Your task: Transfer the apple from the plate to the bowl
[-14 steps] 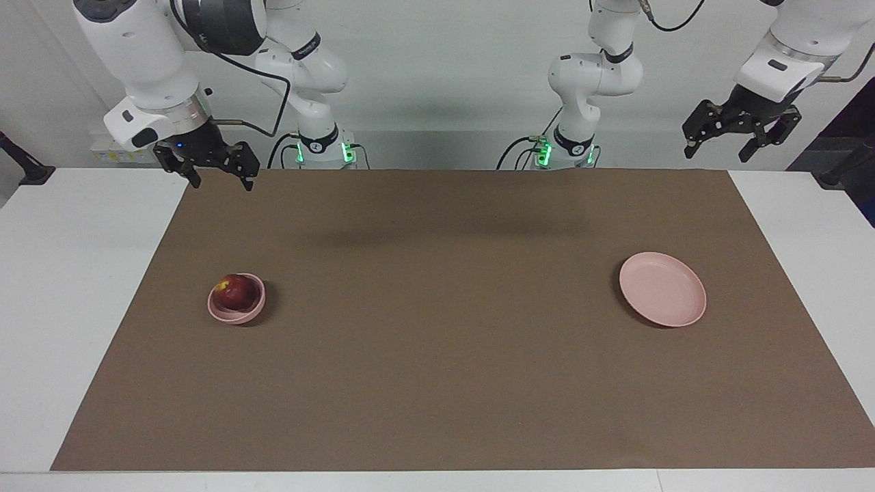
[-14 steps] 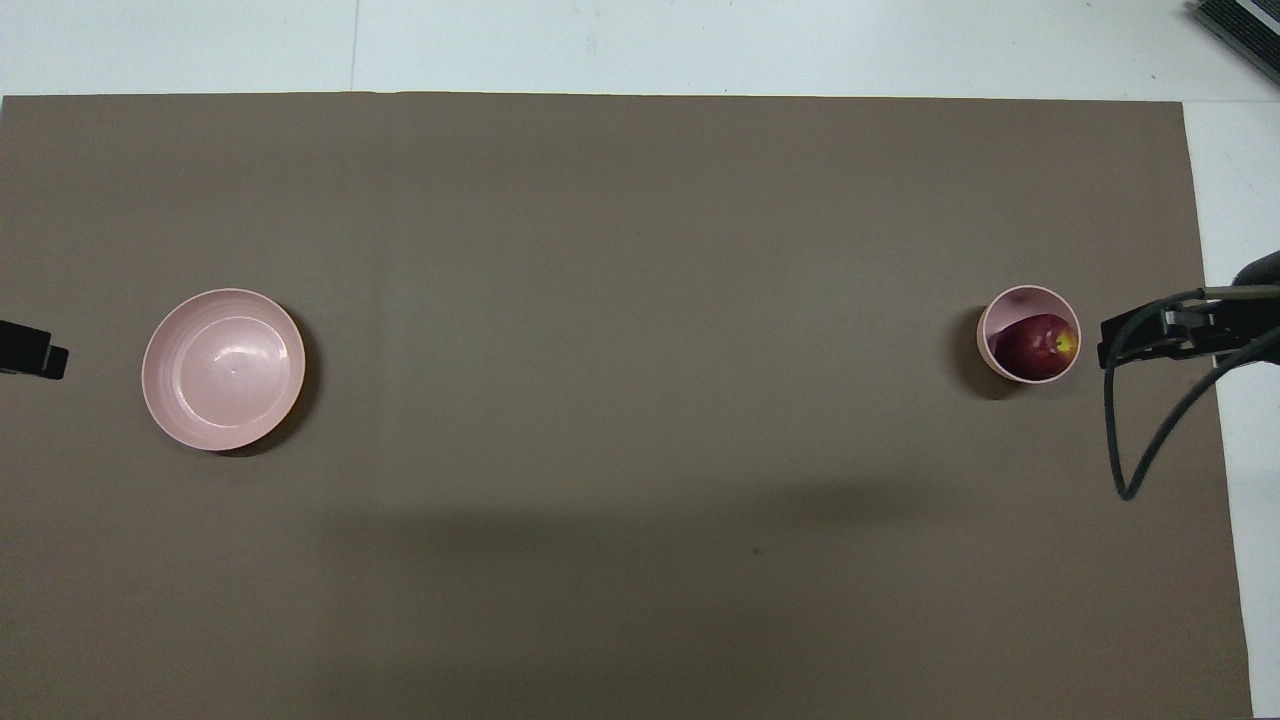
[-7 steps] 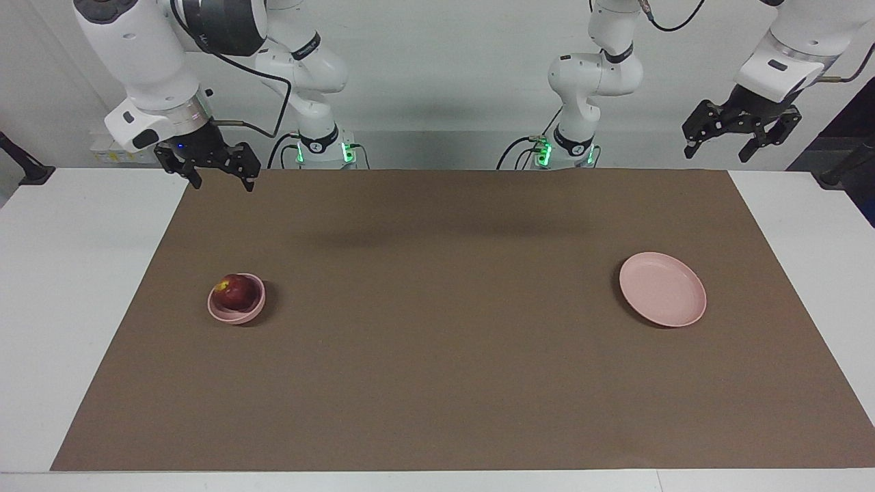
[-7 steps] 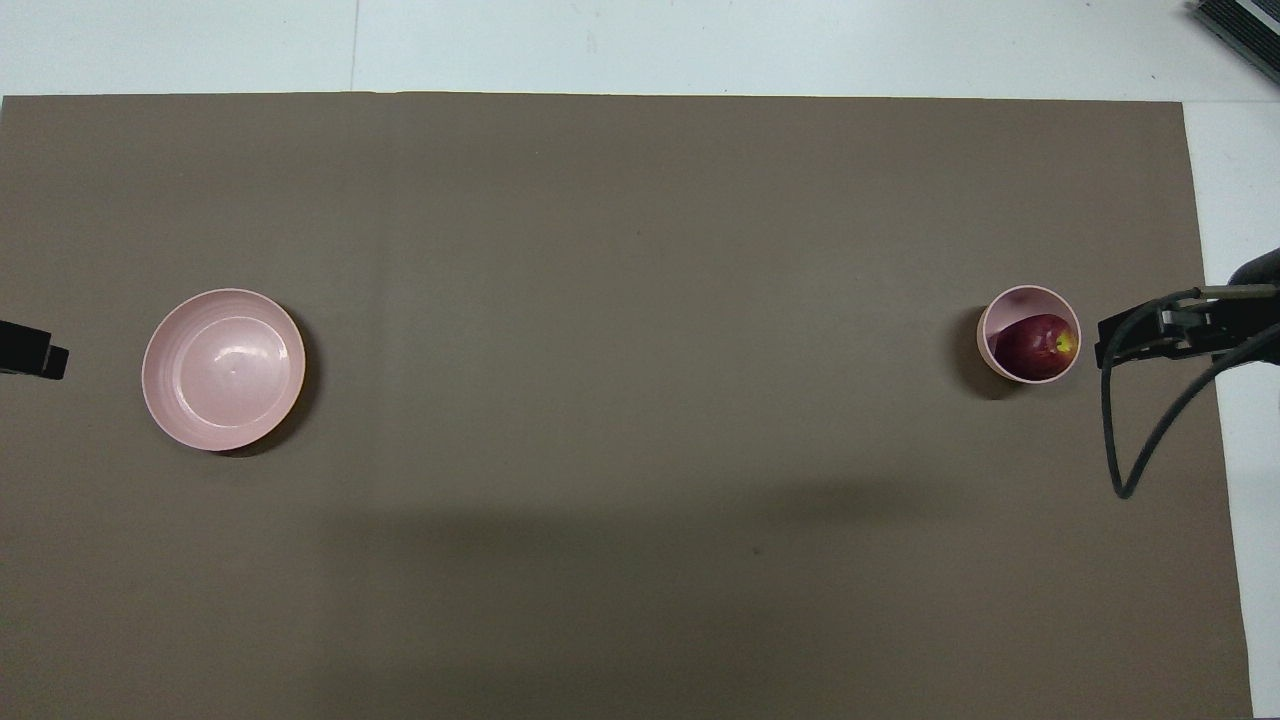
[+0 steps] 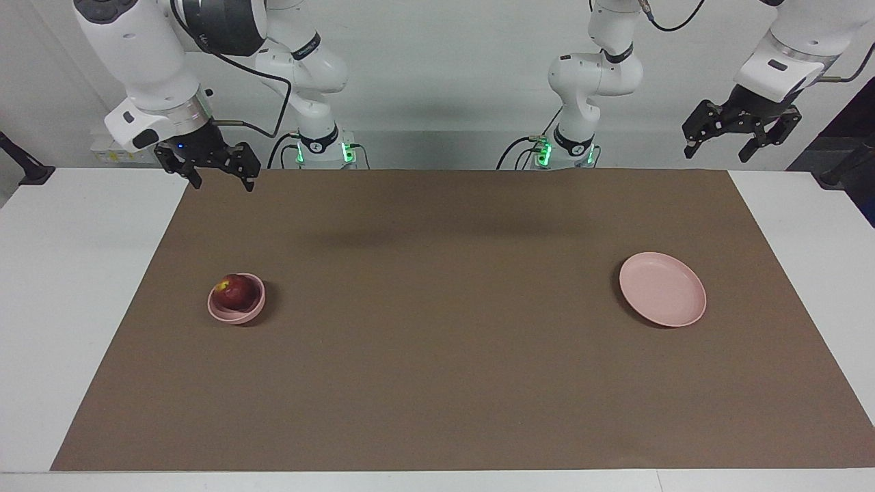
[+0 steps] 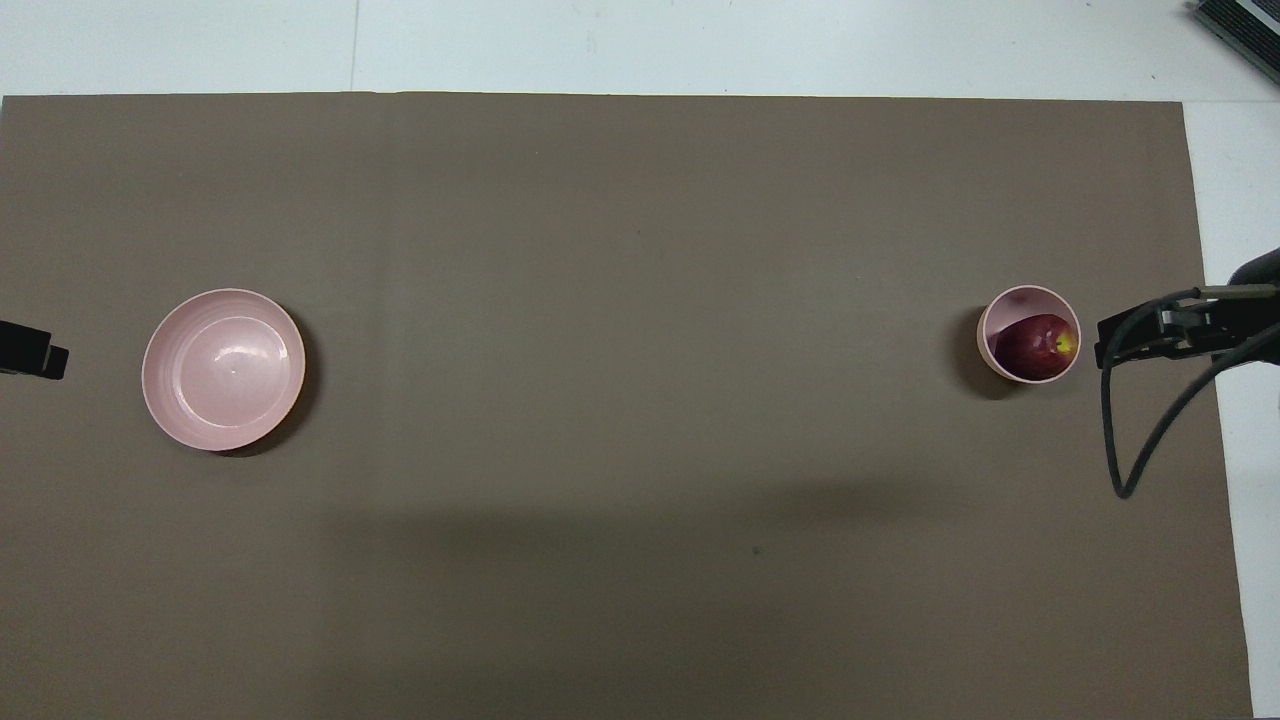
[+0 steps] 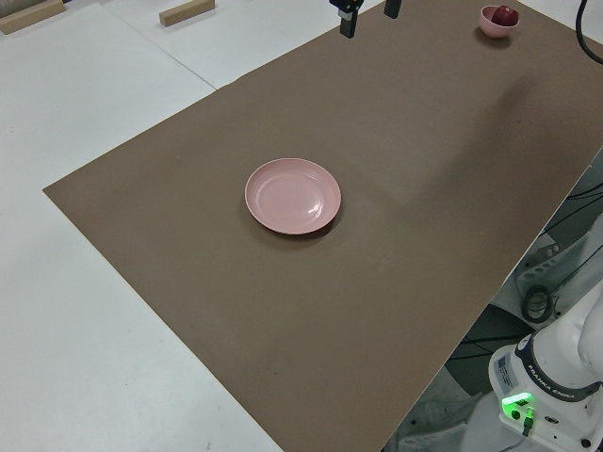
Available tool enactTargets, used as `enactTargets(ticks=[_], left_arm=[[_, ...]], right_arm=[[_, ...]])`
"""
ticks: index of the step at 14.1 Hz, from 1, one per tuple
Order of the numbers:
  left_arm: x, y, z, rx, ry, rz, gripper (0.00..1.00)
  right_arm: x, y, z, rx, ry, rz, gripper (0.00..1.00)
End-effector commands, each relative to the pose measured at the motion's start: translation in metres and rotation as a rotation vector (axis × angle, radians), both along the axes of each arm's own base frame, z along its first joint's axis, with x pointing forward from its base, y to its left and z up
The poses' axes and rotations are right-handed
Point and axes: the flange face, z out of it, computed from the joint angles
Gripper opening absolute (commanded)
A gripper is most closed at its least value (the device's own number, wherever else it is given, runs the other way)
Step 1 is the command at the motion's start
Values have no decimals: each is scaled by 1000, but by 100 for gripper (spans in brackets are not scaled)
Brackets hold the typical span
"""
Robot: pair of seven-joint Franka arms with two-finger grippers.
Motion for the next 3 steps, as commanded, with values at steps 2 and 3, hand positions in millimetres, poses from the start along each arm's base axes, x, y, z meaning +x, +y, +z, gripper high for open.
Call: enactTargets(ticks=[2, 3], left_arm=[[-8, 2, 1, 5, 4, 11, 100], [-8, 2, 1, 5, 4, 11, 100]], right_arm=[[0, 2, 2, 17, 6, -13, 100], [0, 2, 1, 15, 6, -13, 100]])
